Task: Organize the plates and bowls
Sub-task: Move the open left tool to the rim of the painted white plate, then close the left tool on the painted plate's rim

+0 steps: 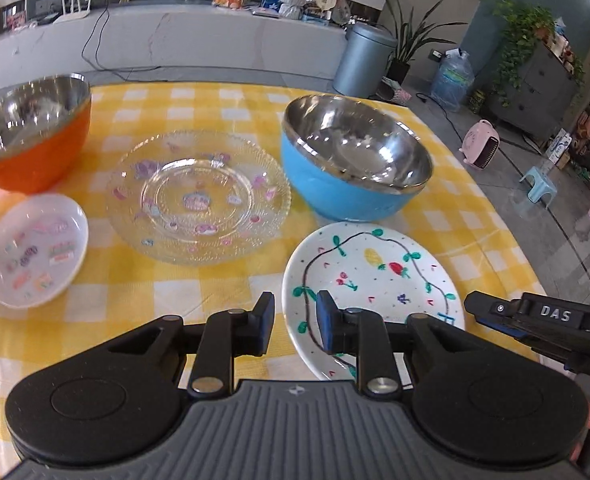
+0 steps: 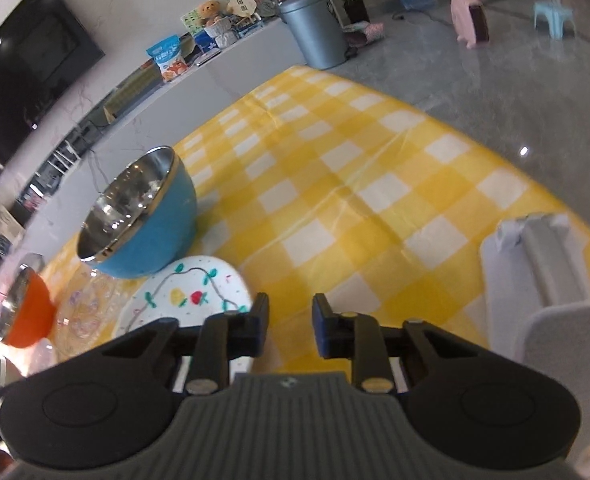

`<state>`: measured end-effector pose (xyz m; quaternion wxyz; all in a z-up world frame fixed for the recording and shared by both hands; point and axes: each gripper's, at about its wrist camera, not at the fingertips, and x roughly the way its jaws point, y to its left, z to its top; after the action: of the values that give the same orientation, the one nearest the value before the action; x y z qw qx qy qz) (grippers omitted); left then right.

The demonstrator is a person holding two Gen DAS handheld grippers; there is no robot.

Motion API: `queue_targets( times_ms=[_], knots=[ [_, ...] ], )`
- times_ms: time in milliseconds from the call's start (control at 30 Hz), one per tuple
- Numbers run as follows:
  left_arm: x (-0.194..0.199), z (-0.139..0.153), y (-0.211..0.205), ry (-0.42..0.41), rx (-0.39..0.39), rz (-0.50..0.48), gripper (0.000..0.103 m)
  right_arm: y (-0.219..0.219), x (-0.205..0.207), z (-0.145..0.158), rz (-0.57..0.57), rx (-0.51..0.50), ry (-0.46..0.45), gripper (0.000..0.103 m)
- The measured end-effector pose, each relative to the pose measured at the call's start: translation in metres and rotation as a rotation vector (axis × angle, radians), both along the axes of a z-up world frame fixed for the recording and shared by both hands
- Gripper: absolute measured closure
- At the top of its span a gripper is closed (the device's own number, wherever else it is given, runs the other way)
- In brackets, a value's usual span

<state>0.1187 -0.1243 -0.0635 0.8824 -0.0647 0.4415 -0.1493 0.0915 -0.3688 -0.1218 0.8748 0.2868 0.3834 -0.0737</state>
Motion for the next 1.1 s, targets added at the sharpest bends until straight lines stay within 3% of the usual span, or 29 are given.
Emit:
queue_targets(
  times_ms=[167,333,400,600,1100],
  knots=[
    [0.007,-0.008,0.005,0.024,-0.052,0.02,0.075,0.008,0.007,-0.005,0.049,0.029,-0.024,0.086],
    [0.009,-0.017,0.003,0.033,-0.092,0.032,0.076,0.014,0.01,-0.007,0.08,0.034,-0.028,0.095],
    [0.008,-0.017,0.004,0.029,-0.104,0.037,0.085,0.013,0.009,-0.009,0.074,0.045,-0.03,0.095],
    [0.008,-0.017,0.005,0.024,-0.105,0.03,0.088,0.011,0.008,-0.01,0.053,0.076,-0.033,0.095],
    [-0.025,0.011,0.038,-0.007,-0.118,0.086,0.088,0.026,-0.003,0.004,0.169,0.1,-0.057,0.096]
  ],
)
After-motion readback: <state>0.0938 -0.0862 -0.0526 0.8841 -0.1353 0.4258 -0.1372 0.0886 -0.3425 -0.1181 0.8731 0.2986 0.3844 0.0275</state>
